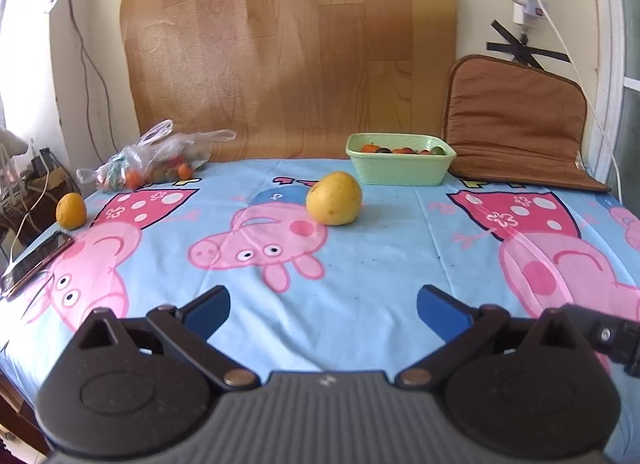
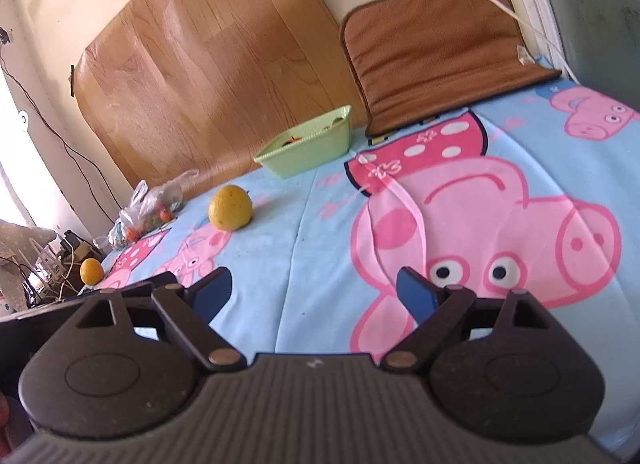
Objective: Organize fruits
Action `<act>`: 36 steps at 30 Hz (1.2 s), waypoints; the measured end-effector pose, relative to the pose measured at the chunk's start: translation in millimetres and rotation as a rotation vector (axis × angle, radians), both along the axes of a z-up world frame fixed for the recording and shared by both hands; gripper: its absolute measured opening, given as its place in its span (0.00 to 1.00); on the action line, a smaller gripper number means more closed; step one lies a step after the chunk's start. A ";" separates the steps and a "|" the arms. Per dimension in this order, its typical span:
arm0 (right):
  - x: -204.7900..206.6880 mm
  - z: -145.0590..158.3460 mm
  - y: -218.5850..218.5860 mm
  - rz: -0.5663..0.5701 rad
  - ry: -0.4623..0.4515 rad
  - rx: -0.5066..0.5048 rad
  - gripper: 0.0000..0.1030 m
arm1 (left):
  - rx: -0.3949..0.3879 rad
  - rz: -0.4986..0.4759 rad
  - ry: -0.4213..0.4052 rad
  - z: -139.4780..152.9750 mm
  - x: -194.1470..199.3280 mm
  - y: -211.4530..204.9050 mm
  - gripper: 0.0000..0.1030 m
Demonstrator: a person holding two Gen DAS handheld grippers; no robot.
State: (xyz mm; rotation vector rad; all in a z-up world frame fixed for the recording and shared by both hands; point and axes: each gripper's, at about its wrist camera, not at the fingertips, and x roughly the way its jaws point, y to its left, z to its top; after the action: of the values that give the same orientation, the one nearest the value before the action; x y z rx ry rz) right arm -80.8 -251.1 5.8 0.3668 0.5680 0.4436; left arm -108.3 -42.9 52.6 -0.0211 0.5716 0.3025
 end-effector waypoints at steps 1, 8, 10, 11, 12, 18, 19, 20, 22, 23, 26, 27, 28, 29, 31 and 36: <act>0.1 -0.4 1.3 0.004 0.007 -0.002 0.89 | -0.003 0.009 -0.009 0.7 -1.2 2.9 1.00; -5.3 2.7 8.4 -0.003 -0.020 -0.032 0.89 | -0.021 0.023 -0.056 5.6 -7.9 11.6 1.00; -8.0 4.2 9.6 -0.013 -0.045 -0.046 0.89 | -0.034 0.019 -0.047 4.8 -7.0 12.7 1.00; -9.8 5.7 9.4 -0.019 -0.062 -0.052 0.89 | -0.043 0.015 -0.041 4.5 -6.2 13.0 1.00; -11.0 7.6 9.3 -0.027 -0.079 -0.053 0.89 | -0.050 0.013 -0.036 3.6 -5.5 12.9 1.00; -12.6 9.2 5.4 -0.045 -0.097 -0.052 0.89 | -0.042 0.000 -0.037 2.8 -7.1 7.7 1.00; -12.8 8.9 5.6 -0.049 -0.098 -0.051 0.89 | -0.040 -0.004 -0.036 2.8 -6.8 6.6 1.00; -12.8 9.0 4.5 -0.051 -0.102 -0.047 0.89 | -0.036 -0.006 -0.031 2.7 -6.2 5.0 1.00; -14.0 9.8 3.7 -0.057 -0.111 -0.039 0.89 | -0.030 -0.018 -0.027 2.8 -6.4 1.8 1.00; -14.3 10.0 2.9 -0.057 -0.113 -0.035 0.89 | -0.026 -0.022 -0.028 3.1 -6.7 0.2 1.00; -14.2 9.3 2.2 -0.058 -0.109 -0.034 0.89 | -0.020 -0.033 -0.029 3.7 -7.6 -2.6 1.00; -13.9 8.9 2.3 -0.058 -0.106 -0.033 0.89 | -0.019 -0.037 -0.029 3.6 -8.0 -2.7 1.00; -13.6 8.9 2.2 -0.058 -0.105 -0.031 0.89 | -0.018 -0.037 -0.029 3.4 -8.1 -2.9 1.00; -13.5 9.2 1.9 -0.061 -0.107 -0.030 0.89 | -0.016 -0.037 -0.029 3.1 -8.1 -2.7 1.00; -12.9 9.3 2.5 -0.064 -0.107 -0.030 0.89 | -0.020 -0.036 -0.025 2.2 -7.6 -0.8 1.00; -14.1 9.1 6.3 -0.051 -0.105 -0.039 0.89 | -0.023 -0.039 -0.030 2.2 -8.9 1.1 1.00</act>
State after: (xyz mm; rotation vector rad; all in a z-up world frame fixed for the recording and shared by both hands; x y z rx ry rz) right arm -94.9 -244.8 14.9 0.3185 0.4633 0.3999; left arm -117.2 -41.9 54.8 -0.0363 0.5451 0.2576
